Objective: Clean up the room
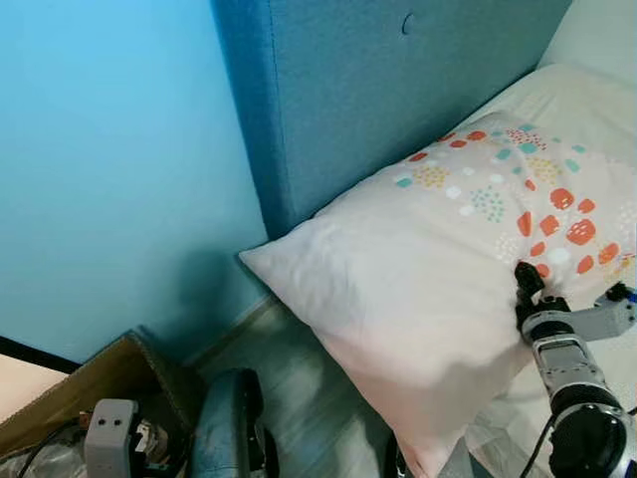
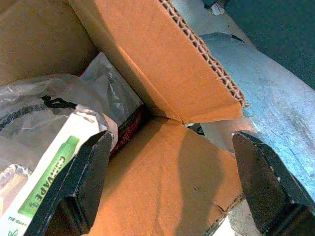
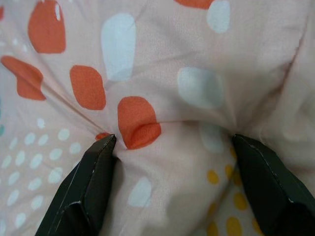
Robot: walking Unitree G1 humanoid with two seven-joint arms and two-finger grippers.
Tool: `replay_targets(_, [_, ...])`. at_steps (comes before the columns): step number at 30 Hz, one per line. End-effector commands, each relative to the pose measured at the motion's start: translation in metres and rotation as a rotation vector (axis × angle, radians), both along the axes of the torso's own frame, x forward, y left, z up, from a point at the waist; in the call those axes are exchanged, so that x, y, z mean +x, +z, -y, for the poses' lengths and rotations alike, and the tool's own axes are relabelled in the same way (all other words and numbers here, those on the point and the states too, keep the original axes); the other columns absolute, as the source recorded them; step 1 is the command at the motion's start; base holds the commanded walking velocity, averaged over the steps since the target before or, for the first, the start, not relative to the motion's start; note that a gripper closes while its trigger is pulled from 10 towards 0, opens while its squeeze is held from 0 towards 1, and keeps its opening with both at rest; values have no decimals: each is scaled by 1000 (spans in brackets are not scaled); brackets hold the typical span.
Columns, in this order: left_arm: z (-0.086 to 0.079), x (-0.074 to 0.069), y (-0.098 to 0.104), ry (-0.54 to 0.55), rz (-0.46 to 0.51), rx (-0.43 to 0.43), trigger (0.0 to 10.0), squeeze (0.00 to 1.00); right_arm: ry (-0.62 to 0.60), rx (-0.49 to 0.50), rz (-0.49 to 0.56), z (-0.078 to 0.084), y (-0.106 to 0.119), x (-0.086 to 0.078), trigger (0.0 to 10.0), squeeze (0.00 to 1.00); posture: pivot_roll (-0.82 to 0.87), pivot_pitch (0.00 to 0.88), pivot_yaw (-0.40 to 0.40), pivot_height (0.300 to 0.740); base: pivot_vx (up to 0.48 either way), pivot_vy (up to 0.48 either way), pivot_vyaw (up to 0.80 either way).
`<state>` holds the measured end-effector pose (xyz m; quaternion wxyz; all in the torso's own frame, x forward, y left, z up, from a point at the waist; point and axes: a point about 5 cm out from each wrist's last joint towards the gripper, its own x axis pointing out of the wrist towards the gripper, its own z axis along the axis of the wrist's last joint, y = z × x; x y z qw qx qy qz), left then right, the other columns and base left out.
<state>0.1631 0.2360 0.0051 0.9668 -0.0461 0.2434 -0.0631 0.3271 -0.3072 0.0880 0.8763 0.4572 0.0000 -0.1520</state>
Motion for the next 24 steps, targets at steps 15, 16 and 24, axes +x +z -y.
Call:
replay_targets(15, [-11,-27,2,6,-73,22,10000,0,-36,-38,-53,7,-5,-5,0,0,265,436,84,572,0,0,0])
replay_targets(16, [-11,-27,2,6,-73,22,10000,0,-36,-38,-53,7,-5,-5,0,0,265,436,84,572,0,0,0])
replay_targets(24, [-11,-25,4,11,-65,20,10000,0,-103,-215,-18,35,37,2,0,0,255,433,75,572,0,0,0])
